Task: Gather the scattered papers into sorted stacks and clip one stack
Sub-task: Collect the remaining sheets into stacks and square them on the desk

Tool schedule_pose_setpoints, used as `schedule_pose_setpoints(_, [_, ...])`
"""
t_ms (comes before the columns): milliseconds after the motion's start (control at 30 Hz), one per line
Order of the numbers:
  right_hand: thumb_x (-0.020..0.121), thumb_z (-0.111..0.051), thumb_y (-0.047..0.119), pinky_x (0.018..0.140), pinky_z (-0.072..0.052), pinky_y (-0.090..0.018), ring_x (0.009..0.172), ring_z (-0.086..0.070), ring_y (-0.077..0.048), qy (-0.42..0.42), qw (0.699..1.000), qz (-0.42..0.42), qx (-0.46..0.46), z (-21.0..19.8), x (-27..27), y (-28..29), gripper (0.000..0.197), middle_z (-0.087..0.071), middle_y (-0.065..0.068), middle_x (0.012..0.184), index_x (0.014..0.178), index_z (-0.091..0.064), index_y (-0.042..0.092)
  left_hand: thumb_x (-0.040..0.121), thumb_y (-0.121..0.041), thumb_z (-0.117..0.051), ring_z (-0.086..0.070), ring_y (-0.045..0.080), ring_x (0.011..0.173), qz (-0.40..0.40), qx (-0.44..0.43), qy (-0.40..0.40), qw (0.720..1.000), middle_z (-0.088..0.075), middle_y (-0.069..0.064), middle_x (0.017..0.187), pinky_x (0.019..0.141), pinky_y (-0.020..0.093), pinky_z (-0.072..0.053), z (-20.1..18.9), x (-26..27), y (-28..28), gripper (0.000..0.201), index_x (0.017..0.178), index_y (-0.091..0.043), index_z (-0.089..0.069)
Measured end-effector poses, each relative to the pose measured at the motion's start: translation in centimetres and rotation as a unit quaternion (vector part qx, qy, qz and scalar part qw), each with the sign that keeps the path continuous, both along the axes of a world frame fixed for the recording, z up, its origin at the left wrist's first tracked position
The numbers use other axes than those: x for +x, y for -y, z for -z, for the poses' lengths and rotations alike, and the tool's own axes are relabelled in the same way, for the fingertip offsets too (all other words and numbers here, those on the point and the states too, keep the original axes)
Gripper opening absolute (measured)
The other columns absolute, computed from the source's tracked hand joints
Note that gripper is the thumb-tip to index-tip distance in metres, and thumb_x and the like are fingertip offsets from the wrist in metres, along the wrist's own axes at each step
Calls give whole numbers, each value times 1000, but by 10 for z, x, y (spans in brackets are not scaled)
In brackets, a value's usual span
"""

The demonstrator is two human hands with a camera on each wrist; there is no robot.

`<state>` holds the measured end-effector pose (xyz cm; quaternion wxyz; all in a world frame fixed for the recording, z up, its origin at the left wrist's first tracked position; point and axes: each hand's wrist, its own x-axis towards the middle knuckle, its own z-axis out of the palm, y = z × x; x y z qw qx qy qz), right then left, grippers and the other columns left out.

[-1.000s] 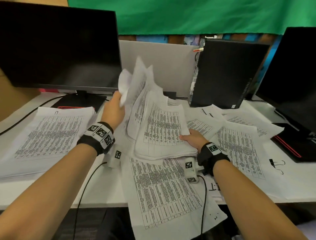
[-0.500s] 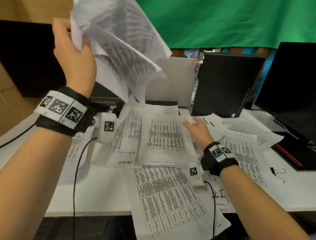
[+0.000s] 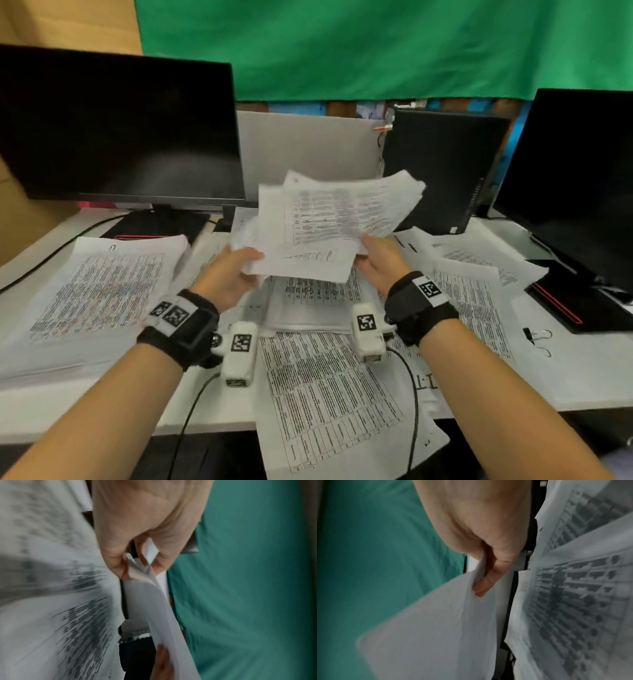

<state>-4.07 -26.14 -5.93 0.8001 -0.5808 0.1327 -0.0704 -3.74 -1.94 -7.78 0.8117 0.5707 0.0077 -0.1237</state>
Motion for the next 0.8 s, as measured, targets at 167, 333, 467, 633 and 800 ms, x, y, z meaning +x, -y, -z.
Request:
schedule_pose_setpoints(167, [102, -46, 7, 104, -46, -49, 120, -60, -33, -30, 998, -55, 12, 16, -9, 27, 36, -60, -17, 135, 137, -49, 1, 83, -61, -53, -58, 37, 114, 17, -231, -130, 964, -52, 9, 136, 83, 52, -51, 25, 4, -14, 65, 137, -27, -46])
schedule_pose_setpoints(333, [102, -50, 17, 96, -54, -42, 115, -64, -28, -27, 997, -68, 4, 23, -17, 43, 32, -65, -12, 128, 130, -56, 3, 94, -10, -53, -57, 29, 120, -54, -47, -47, 996, -52, 6, 139, 84, 39, -53, 23, 12, -4, 63, 149, -25, -26])
schedule_pose_setpoints(467, [104, -46, 21, 80, -60, -32, 111, -64, -25, -9, 1000, -27, 1, 23, -22, 53, 36, -64, -10, 126, 134, -51, 4, 90, -31, -61, -63, 22, 109, -18, 28, 20, 999, -60, 1, 128, 78, 37, -53, 16, 8, -3, 49, 136, -29, -43])
schedule_pose_setpoints(633, [102, -49, 23, 94, -55, -37, 118, -63, -23, 1, 998, -61, 1, 30, -22, 54, 36, -63, -7, 132, 136, -53, 11, 88, -15, -63, -57, 20, 119, 19, 185, 130, 974, -63, 0, 126, 101, 45, -45, 13, 9, 5, 40, 127, -15, -56])
schedule_pose_setpoints(800, [102, -48, 23, 105, -46, -45, 118, -63, -23, 28, 995, -91, 15, 23, -22, 58, 27, -66, -6, 128, 126, -60, 15, 85, -21, -69, -62, 25, 111, -30, 176, 107, 978, -67, 7, 119, 98, 45, -48, 11, 16, 5, 43, 124, -8, -59])
